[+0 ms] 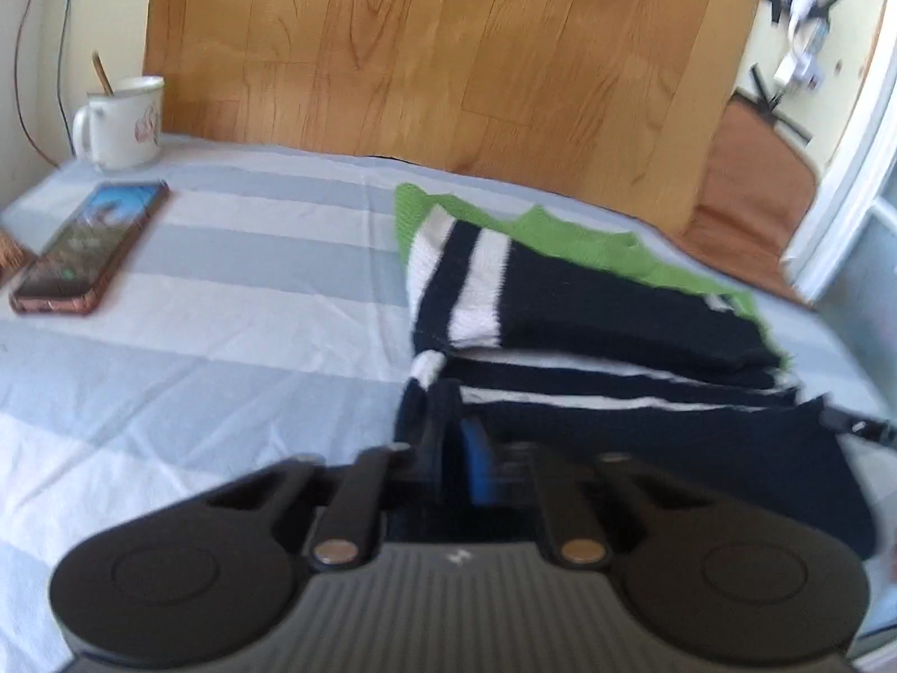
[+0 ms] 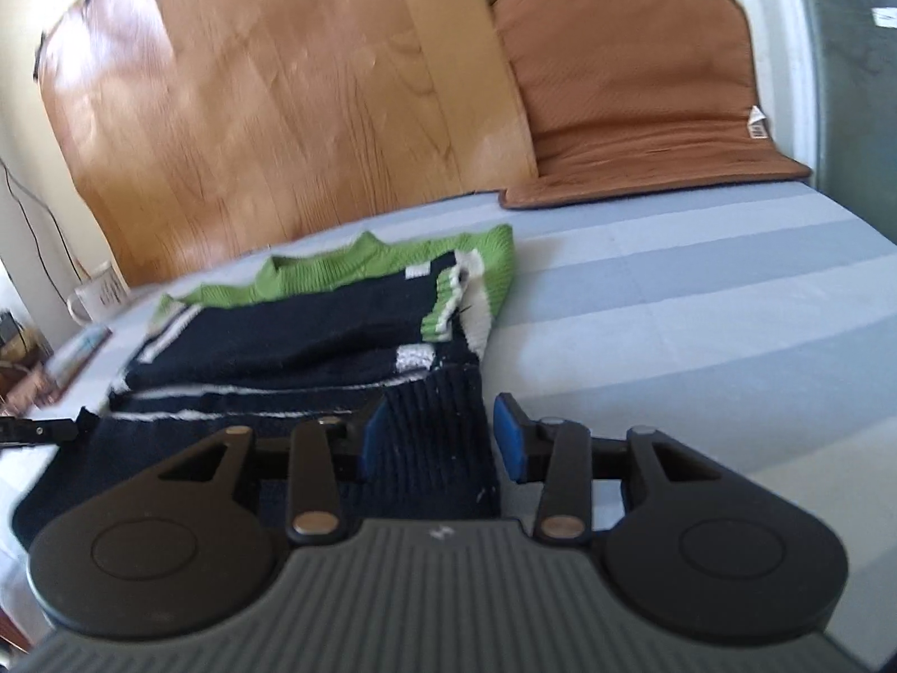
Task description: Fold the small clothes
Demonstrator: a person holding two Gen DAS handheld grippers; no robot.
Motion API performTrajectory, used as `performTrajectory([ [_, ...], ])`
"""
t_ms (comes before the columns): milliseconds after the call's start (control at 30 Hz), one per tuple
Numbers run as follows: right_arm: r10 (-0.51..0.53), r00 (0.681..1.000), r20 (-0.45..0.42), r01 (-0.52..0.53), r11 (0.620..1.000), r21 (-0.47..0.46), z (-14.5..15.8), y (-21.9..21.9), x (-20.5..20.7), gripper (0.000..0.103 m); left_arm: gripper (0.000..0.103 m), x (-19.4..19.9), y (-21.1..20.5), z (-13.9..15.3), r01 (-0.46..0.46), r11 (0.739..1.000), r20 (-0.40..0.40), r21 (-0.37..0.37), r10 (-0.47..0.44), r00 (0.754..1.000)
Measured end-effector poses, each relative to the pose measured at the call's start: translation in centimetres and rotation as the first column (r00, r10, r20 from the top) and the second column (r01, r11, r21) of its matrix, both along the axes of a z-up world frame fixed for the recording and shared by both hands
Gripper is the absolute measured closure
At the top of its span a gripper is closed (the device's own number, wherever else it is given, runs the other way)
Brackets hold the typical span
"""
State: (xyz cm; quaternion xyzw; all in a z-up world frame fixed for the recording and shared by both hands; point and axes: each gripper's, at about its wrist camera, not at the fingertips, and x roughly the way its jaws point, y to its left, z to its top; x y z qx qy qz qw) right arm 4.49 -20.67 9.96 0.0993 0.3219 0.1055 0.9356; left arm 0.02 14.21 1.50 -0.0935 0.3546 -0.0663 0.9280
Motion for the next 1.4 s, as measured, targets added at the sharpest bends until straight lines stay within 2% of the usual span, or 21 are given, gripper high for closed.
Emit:
performTrajectory([
  [67, -0.02, 0.999, 0.034, 0.021, 0.999, -0.026, 0.3, 0.4, -0.2, 0.091, 0.096, -0.7, 0.1, 0.5, -0.012, 1.0, 0.038, 0.002, 0.012, 0.999],
  [167, -0.037, 0.993, 0.114, 0.038, 0.999, -0.007, 1.3, -0.1, -1.2, 0.091, 0.096, -2.1, 1.0, 1.8, -0.038, 0.999, 0.12, -0.027, 0.041, 0.992],
  [233, -0.061, 0.989, 0.136, 0.061, 0.998, 0.002, 1.4, -0.1, -1.0, 0.091, 0.096, -2.0, 1.6, 2.3, -0.057, 0.997, 0.135, -0.058, 0.065, 0.989],
  [333, -0.1, 0.988, 0.117, 0.098, 0.995, 0.028, 0.6, -0.1, 0.4, 0.091, 0.096, -0.5, 1.7, 1.7, -0.086, 0.994, 0.106, -0.069, 0.093, 0.99],
  [433, -0.106, 0.994, 0.017, 0.105, 0.994, 0.032, -1.1, 0.0, 1.9, 0.089, 0.095, 1.0, 1.3, 0.0, -0.107, 0.993, 0.038, -0.048, 0.109, 0.993],
  [467, -0.11, 0.994, 0.009, 0.11, 0.993, 0.032, -1.4, -0.1, 1.8, 0.086, 0.094, 1.2, 1.4, -0.5, -0.114, 0.993, 0.022, -0.041, 0.115, 0.993],
  [533, -0.133, 0.991, 0.025, 0.132, 0.99, 0.04, -0.8, -0.5, 1.2, 0.071, 0.09, 0.6, 1.7, -0.5, -0.12, 0.992, 0.027, -0.044, 0.121, 0.992],
  [567, -0.146, 0.988, 0.046, 0.144, 0.988, 0.05, -0.3, -0.7, 0.7, 0.068, 0.09, 0.3, 2.1, -0.1, -0.121, 0.991, 0.029, -0.06, 0.123, 0.992],
  [633, -0.154, 0.984, 0.089, 0.147, 0.986, 0.081, 1.0, -1.1, -0.3, 0.068, 0.091, -0.6, 2.8, 1.1, -0.132, 0.986, 0.05, -0.106, 0.138, 0.989],
  [700, -0.112, 0.987, 0.115, 0.098, 0.988, 0.118, 2.0, -0.6, -0.8, 0.068, 0.092, -1.4, 3.0, 2.4, -0.128, 0.98, 0.092, -0.15, 0.143, 0.985],
  [767, -0.042, 0.991, 0.126, 0.028, 0.993, 0.113, 2.5, 1.0, -0.9, 0.068, 0.092, -1.4, 2.1, 3.2, -0.083, 0.983, 0.125, -0.163, 0.104, 0.987],
  [833, 0.035, 0.992, 0.121, -0.045, 0.995, 0.086, 2.3, 3.1, -0.6, 0.069, 0.091, -1.1, 0.3, 3.3, -0.018, 0.991, 0.14, -0.133, 0.037, 0.989],
  [900, 0.088, 0.991, 0.104, -0.095, 0.994, 0.059, 1.5, 5.0, -0.2, 0.07, 0.091, -0.5, -1.8, 2.5, 0.021, 0.998, 0.134, -0.067, -0.012, 0.991],
  [967, 0.11, 0.991, 0.075, -0.113, 0.993, 0.039, 0.5, 6.0, 0.3, 0.07, 0.091, 0.1, -3.0, 1.1, 0.041, 0.999, 0.109, -0.018, -0.039, 0.993],
  [1033, 0.098, 0.995, 0.02, -0.098, 0.995, 0.018, -0.8, 6.1, 1.2, 0.07, 0.091, 0.8, -3.2, -0.6, 0.038, 0.999, 0.045, -0.008, -0.038, 0.998],
  [1067, 0.09, 0.996, 0.014, -0.09, 0.996, 0.024, -1.6, 5.7, 1.3, 0.073, 0.09, 0.7, -2.9, -1.4, 0.036, 0.999, 0.062, -0.017, -0.035, 0.997],
  [1100, 0.089, 0.995, 0.049, -0.092, 0.995, 0.044, -1.9, 5.3, 0.9, 0.074, 0.09, 0.3, -2.7, -1.7, 0.045, 0.999, 0.084, -0.026, -0.042, 0.996],
  [1200, 0.084, 0.995, 0.051, -0.088, 0.991, 0.099, -2.2, 4.7, 0.7, 0.074, 0.09, 0.2, -2.0, -1.8, 0.043, 0.997, 0.08, -0.071, -0.037, 0.996],
  [1300, 0.093, 0.994, 0.05, -0.096, 0.993, 0.069, -2.0, 5.2, 0.8, 0.072, 0.09, 0.1, -2.0, -1.8, 0.043, 0.996, 0.083, -0.075, -0.037, 0.996],
  [1400, 0.164, 0.986, 0.021, -0.165, 0.985, 0.054, -0.3, 5.5, 0.9, 0.07, 0.089, -0.2, -2.0, -1.7, 0.047, 0.996, 0.093, -0.079, -0.039, 0.995],
])
